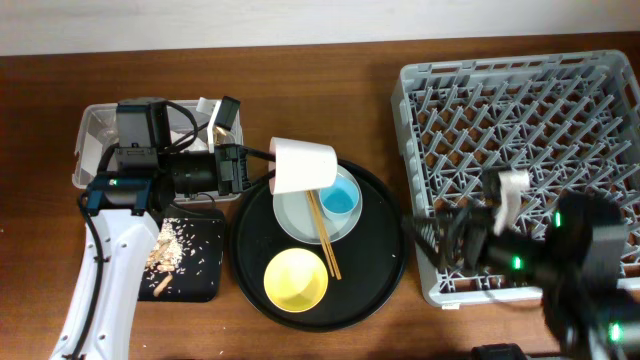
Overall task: Sort waste into correct bins and load items into the dishwasher rack
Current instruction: 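Grasp the pink cup with left gripper and lift it, then hand pink cup from left gripper to right gripper above tray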
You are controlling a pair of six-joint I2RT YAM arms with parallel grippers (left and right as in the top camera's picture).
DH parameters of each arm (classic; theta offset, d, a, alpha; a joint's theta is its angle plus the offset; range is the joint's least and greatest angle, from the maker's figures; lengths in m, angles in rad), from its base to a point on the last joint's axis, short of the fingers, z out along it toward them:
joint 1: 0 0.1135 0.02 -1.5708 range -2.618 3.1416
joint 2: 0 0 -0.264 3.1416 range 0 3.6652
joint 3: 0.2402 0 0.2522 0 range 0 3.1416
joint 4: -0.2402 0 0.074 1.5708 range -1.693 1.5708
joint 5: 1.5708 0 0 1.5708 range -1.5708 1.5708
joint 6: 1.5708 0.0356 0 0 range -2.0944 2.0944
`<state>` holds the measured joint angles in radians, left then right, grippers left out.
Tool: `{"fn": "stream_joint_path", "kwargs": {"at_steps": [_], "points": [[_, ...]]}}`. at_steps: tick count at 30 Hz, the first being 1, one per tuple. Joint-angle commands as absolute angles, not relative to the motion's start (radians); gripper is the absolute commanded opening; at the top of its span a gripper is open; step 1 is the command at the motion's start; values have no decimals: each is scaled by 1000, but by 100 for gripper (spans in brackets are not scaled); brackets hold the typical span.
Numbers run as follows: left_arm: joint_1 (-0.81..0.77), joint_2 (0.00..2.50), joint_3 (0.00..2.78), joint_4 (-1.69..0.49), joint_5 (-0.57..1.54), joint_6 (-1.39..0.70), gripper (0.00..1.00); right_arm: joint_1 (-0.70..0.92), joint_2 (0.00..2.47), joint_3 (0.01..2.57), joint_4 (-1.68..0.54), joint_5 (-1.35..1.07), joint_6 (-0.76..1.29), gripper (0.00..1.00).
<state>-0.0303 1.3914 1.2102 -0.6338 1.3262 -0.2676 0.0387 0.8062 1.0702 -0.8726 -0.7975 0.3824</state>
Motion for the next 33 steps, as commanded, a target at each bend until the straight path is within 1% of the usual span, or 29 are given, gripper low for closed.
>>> {"fn": "stream_joint_path", "kwargs": {"at_steps": [1, 3, 5, 6, 8, 9, 11, 19, 22, 26, 33], "points": [[-26, 1387, 1227, -632, 1377, -244, 0, 32, 954, 1212, -885, -978, 340, 98], [-30, 1387, 1227, -631, 1397, -244, 0, 32, 1007, 1223, -865, -1086, 305, 98], [-40, 1387, 1227, -628, 1399, -244, 0, 33, 1048, 1223, -858, -1136, 302, 99], [-51, 1387, 1227, -627, 1399, -244, 0, 35, 1069, 1222, -861, -1160, 284, 97], [-72, 1387, 1227, -618, 1399, -244, 0, 57, 1093, 1222, -860, -1193, 207, 88], [-87, 1387, 1227, -604, 1399, -245, 0, 70, 1096, 1222, -857, -1198, 181, 87], [-118, 1387, 1227, -578, 1398, -245, 0, 108, 1091, 1222, -849, -1201, 113, 87], [-210, 1387, 1227, -552, 1399, -258, 0, 176, 1087, 1222, -831, -1214, -25, 93], [-233, 1387, 1227, -550, 1403, -271, 0, 202, 1089, 1222, -802, -1216, -34, 95], [-247, 1387, 1227, -498, 1478, -289, 0, 233, 1089, 1222, -791, -1215, -75, 96], [-247, 1387, 1227, -482, 1478, -303, 0, 239, 1101, 1222, -736, -1182, -74, 96]]}}
